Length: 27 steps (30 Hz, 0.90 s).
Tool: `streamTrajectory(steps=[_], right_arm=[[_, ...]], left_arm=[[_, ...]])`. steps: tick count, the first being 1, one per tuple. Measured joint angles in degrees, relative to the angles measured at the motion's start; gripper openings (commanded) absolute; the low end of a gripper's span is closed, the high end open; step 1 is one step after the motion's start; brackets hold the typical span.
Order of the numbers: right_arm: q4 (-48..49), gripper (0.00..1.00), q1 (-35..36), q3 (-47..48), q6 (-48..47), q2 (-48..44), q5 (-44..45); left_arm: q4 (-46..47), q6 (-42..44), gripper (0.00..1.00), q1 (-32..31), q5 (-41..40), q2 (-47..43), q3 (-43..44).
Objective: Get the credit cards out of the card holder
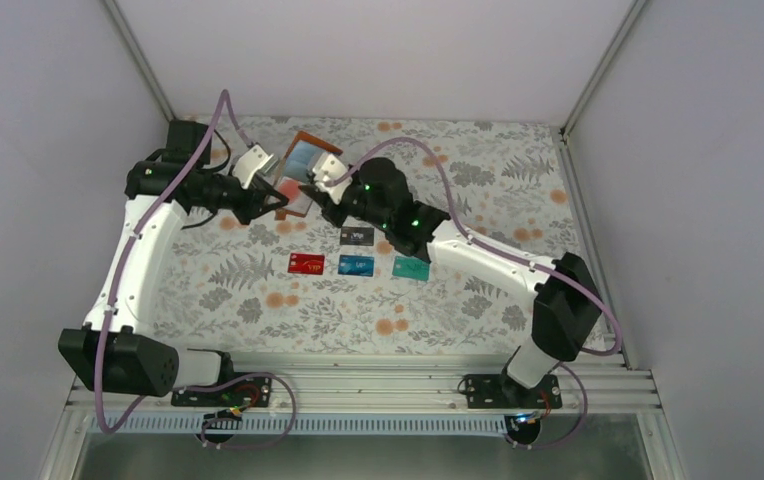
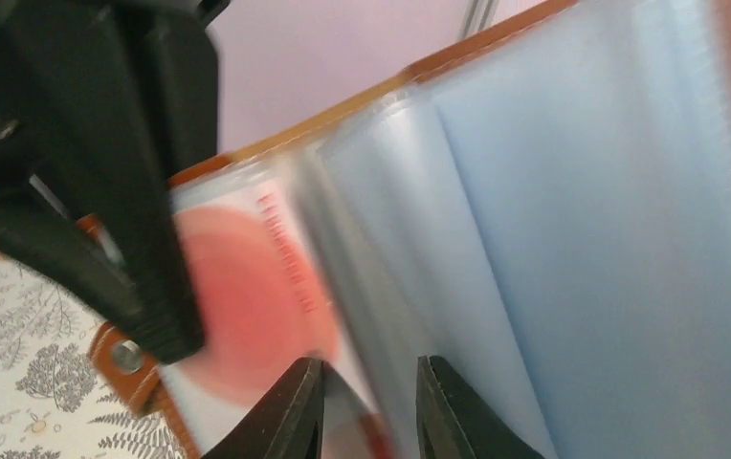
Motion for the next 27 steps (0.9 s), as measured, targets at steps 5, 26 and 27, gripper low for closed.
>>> streamTrajectory(steps=[5,26,27], right_arm=[[-2.25,0.29,-4.94,3.02,1.33,-0.04,-6.21],[-23.93,0.28,-7.61,16.13,-10.67,4.02,-29.9],[-24.33,0.29,-7.8,16.39,-10.58,4.0,-29.9]], left_arm=[[-0.22,0.24,0.02,-0.07,0.2,-0.79,-1.88],[-6.05,6.47,0.02,-0.2,4.81,-3.28,-3.52],[-6.12,6.67,0.02,-0.2,4.85,-3.48,-3.54]])
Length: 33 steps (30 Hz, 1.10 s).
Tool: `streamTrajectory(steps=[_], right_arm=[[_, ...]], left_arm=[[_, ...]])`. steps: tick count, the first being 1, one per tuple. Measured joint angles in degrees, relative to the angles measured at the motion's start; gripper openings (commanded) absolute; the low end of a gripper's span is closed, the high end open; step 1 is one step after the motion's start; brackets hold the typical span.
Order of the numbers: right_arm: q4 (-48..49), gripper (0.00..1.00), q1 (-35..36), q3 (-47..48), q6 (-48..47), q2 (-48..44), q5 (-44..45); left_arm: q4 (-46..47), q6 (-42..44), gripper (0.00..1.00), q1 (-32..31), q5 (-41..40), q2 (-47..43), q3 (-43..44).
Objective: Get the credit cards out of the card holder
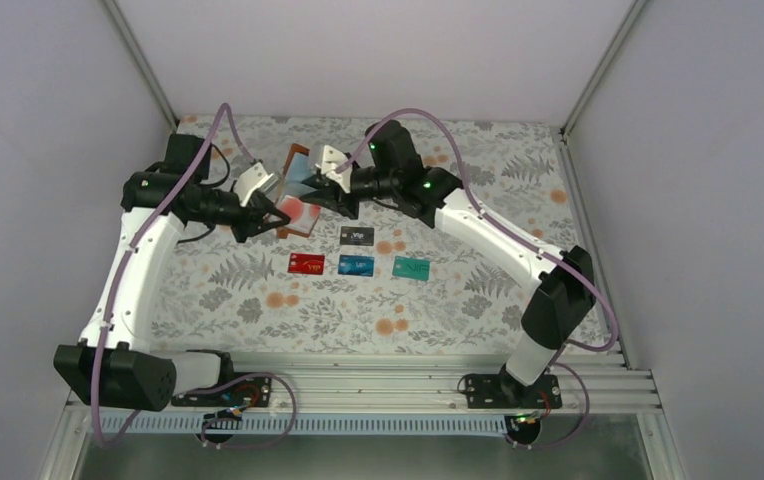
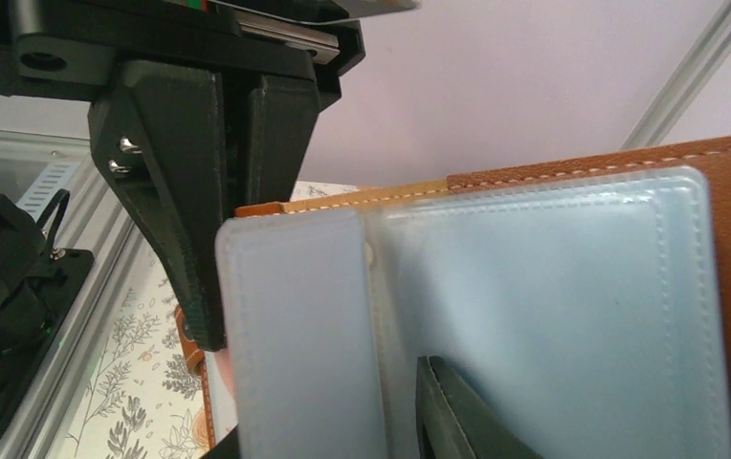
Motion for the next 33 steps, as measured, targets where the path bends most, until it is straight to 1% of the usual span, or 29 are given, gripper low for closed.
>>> streamTrajectory(steps=[4,8,13,17,19,24,30,31,33], right_arm=[[-0.59,0.29,-0.92,0.46,1.62,-0.59,1.07],[-0.55,0.3,-3.1,0.44,3.96,-2.32,5.64],[0.31,0.31,-3.8,-1.31,6.05,-3.45,9.81],[0.42,0.32,-3.85,-5.2,7.85,-3.45,12.35],[0.37,0.32,-4.26,-6.43,8.92,-3.32,13.94],[0.79,0.32,-6.01,-6.51,11.34,-0.72,16.09],[0.59,0.32,-7.02,-6.38,10.95,3.45,16.26],[0.07,0.34,-7.04,-5.84,10.93,4.35,16.94],[-0.46,0.44,-7.17,-4.74,10.97,5.64,18.12]], left_arm=[[-0.22,0.87,0.03,-0.04,0.66,-0.81,-0.37],[-0.96,1.14,0.02,-0.24,2.38,-0.98,-1.18],[-1.68,-0.15,0.02,-0.46,8.04,0.85,-1.79],[-1.29,-4.87,0.02,-0.46,11.63,5.9,-1.29],[0.37,-7.91,0.02,-0.46,12.7,9.03,-1.51],[5.79,-14.78,0.02,-0.46,15.34,16.35,-4.15],[8.9,-18.73,0.02,-0.46,17.77,23.15,-4.22],[9.11,-19.02,0.02,-0.46,18.4,24.11,-4.22],[9.49,-19.47,0.02,-0.46,18.91,25.55,-4.22]])
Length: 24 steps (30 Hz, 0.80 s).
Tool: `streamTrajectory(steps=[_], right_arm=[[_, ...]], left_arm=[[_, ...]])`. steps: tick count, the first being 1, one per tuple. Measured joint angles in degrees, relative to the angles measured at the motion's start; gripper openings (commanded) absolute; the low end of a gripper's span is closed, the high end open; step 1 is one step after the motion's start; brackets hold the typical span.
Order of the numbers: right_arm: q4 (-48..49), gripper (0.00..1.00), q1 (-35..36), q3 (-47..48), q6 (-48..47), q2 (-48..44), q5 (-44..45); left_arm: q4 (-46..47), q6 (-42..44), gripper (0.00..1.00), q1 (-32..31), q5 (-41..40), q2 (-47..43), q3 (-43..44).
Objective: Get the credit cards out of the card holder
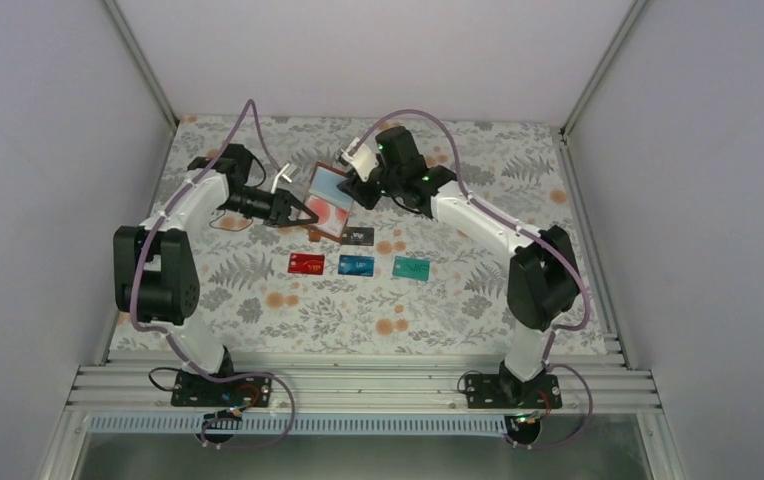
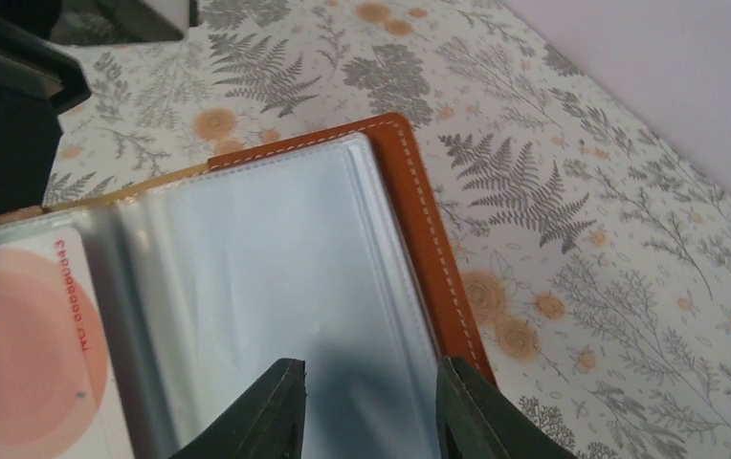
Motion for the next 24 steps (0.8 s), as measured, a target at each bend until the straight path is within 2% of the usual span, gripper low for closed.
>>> streamTrajectory(steps=[6,9,11,18,24], right_arm=[[-1.81,0.5,-1.05,2.6,0.31,0.61,3.61],[-3.17,0.52,-1.84,3.13,-0.44,-1.33,2.75],[-4.59,0.51,-2.16,3.15,-1.68,-3.28,-1.27],[-6.12,0.42,-1.38,2.95,-5.77,-7.08,-27.67],[-7.85,0.32,-1.84,3.63,-4.76,-2.62,-35.63]], left_arm=[[1.36,-1.2,0.02,0.0,-0.68,1.9,0.0],[1.88,-1.16,0.03,-0.02,-1.79,1.81,-0.04],[2.56,-0.96,0.02,-0.2,-3.26,1.4,-0.35],[3.08,2.08,0.02,-2.6,-7.41,-3.74,-1.88],[3.08,5.81,0.02,-4.13,-9.2,-9.7,-2.97]])
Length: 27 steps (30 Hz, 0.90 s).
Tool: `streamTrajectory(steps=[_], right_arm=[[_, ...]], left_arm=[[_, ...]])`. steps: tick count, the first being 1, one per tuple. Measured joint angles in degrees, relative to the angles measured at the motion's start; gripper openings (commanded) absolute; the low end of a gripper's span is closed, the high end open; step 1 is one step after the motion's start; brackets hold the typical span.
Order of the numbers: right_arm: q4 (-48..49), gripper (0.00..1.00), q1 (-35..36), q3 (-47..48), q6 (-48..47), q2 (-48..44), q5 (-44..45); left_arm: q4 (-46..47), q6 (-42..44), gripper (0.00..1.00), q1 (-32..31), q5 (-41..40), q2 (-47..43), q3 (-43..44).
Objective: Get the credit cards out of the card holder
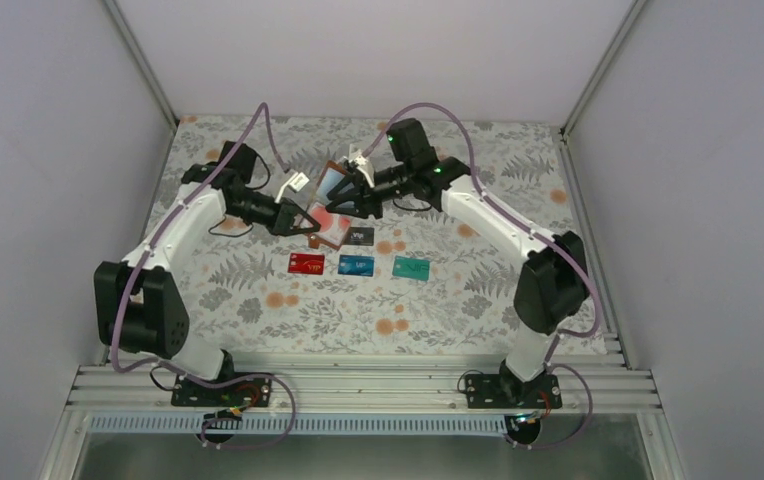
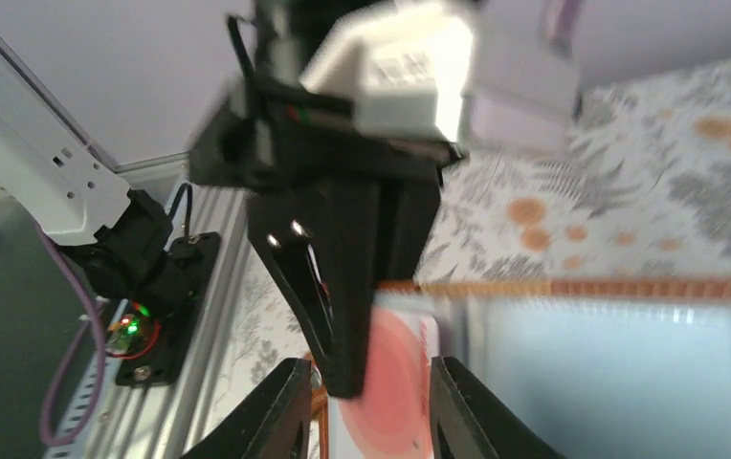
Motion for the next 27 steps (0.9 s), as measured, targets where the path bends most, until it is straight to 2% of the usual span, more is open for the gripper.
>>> streamTrajectory(steps=[3,16,25,27], right_arm=[[-1.66,0.28,-0.09,-0.35,0.17,2.21,-1.16],[-2.19,0.25,0.24,-3.8,1.7,2.08,-2.67],[-2.08,0.05,1.9,-4.74,1.2,0.96,-2.01],[-1.77,0.04,2.01,-5.03,1.4,0.74,-2.27]], left_arm=[[-0.22,2.08,0.02,-0.5,-0.85,-1.73,-0.57],[-4.57,14.36,0.02,-2.93,-5.09,-4.7,-0.07],[-6.64,16.63,0.02,-3.26,-5.18,-4.81,0.74],[-6.67,17.0,0.02,-3.26,-5.55,-4.85,0.74]])
